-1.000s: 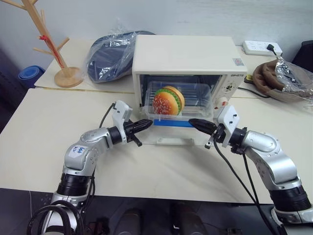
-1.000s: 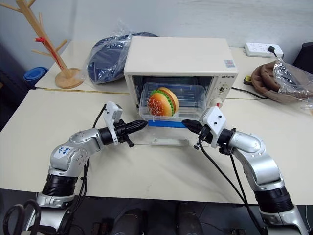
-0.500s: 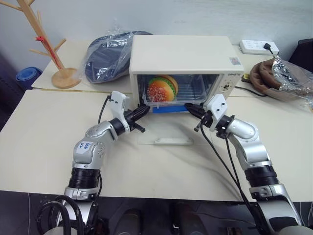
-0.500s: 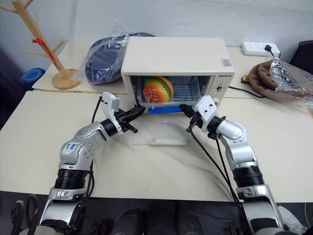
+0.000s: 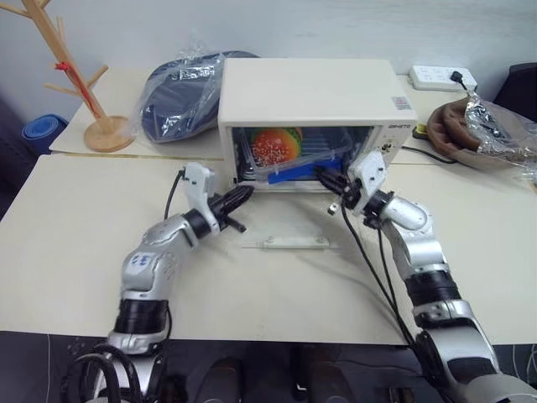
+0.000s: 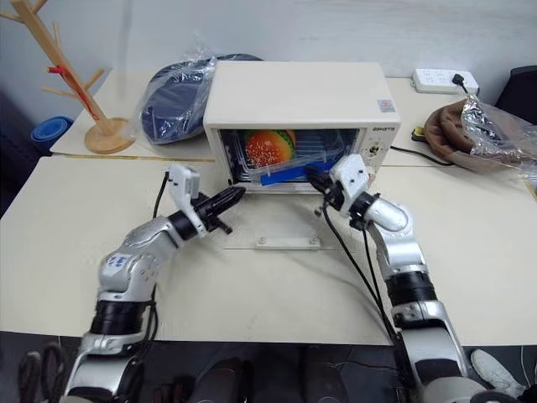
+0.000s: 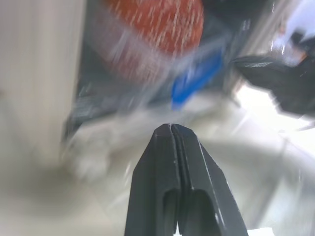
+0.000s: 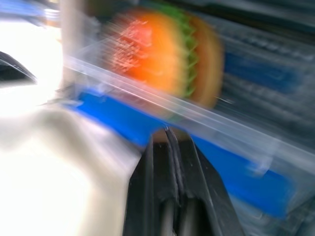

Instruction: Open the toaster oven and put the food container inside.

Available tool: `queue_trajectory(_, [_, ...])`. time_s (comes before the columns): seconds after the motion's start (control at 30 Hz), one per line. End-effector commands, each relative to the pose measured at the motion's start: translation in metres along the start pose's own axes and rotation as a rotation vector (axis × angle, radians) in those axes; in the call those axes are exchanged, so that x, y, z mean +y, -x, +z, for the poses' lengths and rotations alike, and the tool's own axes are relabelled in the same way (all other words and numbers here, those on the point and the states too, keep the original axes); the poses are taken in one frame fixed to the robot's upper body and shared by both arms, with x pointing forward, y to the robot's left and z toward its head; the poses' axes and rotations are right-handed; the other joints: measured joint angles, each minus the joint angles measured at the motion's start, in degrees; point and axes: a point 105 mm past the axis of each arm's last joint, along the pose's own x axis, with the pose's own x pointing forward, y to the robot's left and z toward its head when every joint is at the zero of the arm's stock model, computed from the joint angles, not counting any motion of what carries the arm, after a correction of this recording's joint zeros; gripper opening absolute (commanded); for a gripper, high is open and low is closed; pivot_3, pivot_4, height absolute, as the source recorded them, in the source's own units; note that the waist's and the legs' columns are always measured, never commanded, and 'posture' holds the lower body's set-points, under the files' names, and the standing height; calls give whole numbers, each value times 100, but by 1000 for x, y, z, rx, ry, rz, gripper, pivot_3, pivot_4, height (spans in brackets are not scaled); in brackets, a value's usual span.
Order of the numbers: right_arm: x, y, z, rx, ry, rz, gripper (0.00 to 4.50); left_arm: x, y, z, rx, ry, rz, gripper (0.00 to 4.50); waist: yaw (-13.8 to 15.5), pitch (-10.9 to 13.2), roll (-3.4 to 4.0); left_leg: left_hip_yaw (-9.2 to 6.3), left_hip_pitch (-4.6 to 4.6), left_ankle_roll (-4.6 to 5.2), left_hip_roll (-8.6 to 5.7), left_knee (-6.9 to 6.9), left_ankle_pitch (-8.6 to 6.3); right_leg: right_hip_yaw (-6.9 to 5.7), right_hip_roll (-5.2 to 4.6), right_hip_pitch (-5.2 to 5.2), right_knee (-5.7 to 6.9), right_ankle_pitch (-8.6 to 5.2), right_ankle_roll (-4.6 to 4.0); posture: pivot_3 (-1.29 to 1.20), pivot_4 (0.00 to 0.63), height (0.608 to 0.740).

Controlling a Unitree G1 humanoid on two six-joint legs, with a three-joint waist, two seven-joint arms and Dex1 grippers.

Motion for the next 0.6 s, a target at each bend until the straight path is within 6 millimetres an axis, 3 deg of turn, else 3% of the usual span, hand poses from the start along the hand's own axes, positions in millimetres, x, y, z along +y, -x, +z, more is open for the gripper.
queue_trajectory(0.03, [-5, 29, 25, -32, 27, 58, 0, 2, 33, 21, -27, -99, -54, 866, 12, 1, 1, 0, 1, 1, -1, 1, 0, 1, -2, 1, 1, 0, 0, 0, 150, 740])
queue_trajectory(0.23, [-27, 92, 0, 132, 54, 24, 0, -4, 93, 32, -32, -300, -258, 2803, 55, 1, 1, 5, 9, 6, -2, -3, -2, 3, -7, 2, -22, -4, -8, 0, 150, 740])
queue_trajectory(0.43, [-39, 125, -37, 265, 38, -8, 0, -9, 111, 26, 39, -342, -364, 4463, 51, 1, 2, 14, 18, 41, -2, -3, -21, 7, -8, 8, -22, -5, -9, 0, 150, 740])
queue_trajectory(0.6, [-24, 121, -68, 280, -26, 18, 0, -22, 108, 21, 70, -329, -435, 4463, 15, 1, 3, 15, 20, 41, 1, -4, -21, 8, -7, 7, -18, -5, -9, 0, 150, 740])
